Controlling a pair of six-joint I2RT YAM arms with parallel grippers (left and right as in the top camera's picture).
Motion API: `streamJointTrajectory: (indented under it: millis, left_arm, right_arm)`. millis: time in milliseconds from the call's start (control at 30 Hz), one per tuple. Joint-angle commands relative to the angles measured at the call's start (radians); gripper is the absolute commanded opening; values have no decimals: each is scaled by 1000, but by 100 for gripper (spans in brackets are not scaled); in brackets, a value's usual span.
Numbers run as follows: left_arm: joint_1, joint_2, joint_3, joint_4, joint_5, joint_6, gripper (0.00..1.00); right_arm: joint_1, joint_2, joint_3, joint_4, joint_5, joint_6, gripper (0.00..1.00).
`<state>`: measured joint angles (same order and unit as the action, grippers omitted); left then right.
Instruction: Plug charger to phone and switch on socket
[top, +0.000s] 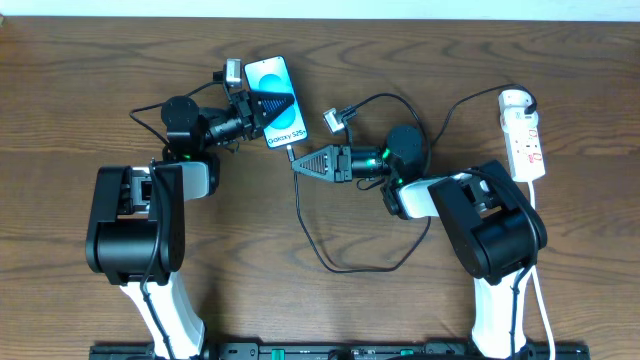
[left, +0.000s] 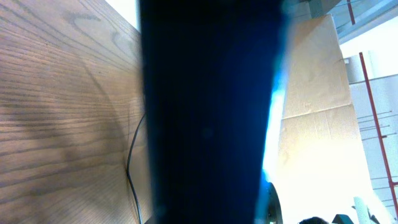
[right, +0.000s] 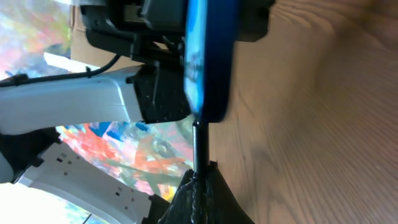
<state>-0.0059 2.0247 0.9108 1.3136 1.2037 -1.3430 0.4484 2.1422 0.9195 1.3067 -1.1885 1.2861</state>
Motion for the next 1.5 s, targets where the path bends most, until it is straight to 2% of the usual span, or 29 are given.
streamJointTrajectory:
  millis: [0,1467]
  left_arm:
    - [2,-7,21,17,16,-4,7]
    - [2,-7,21,17,16,10,7]
  right_arm:
    - [2,3,14,-26,22,-39,1]
    - [2,3,15,-2,39,-15,1]
